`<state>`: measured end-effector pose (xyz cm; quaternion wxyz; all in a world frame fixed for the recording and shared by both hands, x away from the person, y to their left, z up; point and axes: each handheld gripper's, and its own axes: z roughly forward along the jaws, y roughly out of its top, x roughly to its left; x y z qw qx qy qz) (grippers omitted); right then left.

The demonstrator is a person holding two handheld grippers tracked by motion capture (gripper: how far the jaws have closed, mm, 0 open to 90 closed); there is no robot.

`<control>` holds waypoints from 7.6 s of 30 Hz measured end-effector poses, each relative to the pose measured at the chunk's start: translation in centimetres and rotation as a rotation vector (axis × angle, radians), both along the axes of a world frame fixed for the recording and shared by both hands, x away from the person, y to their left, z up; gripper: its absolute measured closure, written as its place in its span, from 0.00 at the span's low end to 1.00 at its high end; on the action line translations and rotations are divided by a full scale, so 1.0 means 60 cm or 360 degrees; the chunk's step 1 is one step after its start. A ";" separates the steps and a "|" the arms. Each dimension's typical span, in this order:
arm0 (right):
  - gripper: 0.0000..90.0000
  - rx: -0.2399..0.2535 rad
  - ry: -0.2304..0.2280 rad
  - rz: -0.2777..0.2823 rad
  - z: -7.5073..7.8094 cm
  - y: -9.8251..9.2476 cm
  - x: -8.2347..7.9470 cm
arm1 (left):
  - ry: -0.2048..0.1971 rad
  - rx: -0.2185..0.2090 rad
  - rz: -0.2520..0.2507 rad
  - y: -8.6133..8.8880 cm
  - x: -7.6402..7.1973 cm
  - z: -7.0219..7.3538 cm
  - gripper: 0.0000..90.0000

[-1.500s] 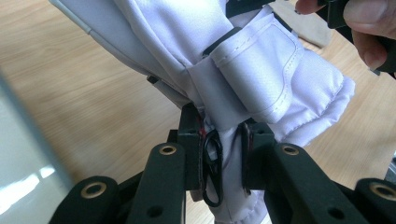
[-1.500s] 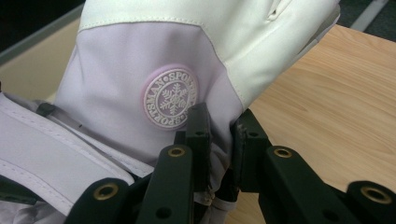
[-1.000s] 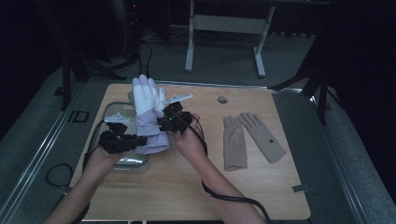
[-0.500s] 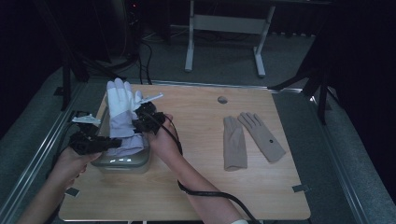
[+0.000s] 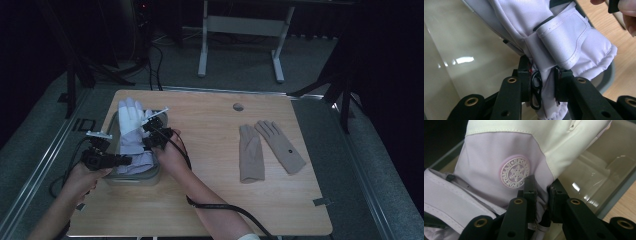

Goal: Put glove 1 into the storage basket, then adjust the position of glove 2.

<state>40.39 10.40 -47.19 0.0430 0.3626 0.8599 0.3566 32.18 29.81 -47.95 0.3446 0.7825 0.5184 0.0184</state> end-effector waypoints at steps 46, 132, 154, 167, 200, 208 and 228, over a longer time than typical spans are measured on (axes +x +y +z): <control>0.68 -0.0195 0.0174 0.0072 -0.029 0.014 0.016 | -0.0104 0.0211 0.0157 -0.019 -0.026 0.001 0.52; 0.13 0.0198 -0.0273 -0.0106 0.034 -0.428 -0.023 | -0.0630 -0.0037 -0.0203 -0.304 -0.036 -0.008 0.11; 0.26 0.0033 -0.0342 -0.0260 -0.040 -0.565 0.006 | -0.0798 -0.0155 -0.0342 -0.335 -0.088 -0.094 0.11; 0.39 -0.0031 -0.0240 -0.0359 -0.108 -0.573 0.046 | -0.0814 -0.0130 -0.0338 -0.327 -0.093 -0.109 0.11; 0.86 0.0151 -0.0353 -0.0541 -0.021 -0.452 -0.042 | -0.0852 -0.0139 -0.0317 -0.325 -0.097 -0.111 0.11; 0.85 0.0105 -0.0266 -0.0512 -0.061 -0.413 -0.054 | -0.0864 -0.0127 -0.0311 -0.321 -0.100 -0.111 0.11; 0.46 -0.0083 -0.0303 -0.0308 -0.139 -0.376 -0.076 | -0.0853 -0.0146 -0.0351 -0.325 -0.102 -0.119 0.11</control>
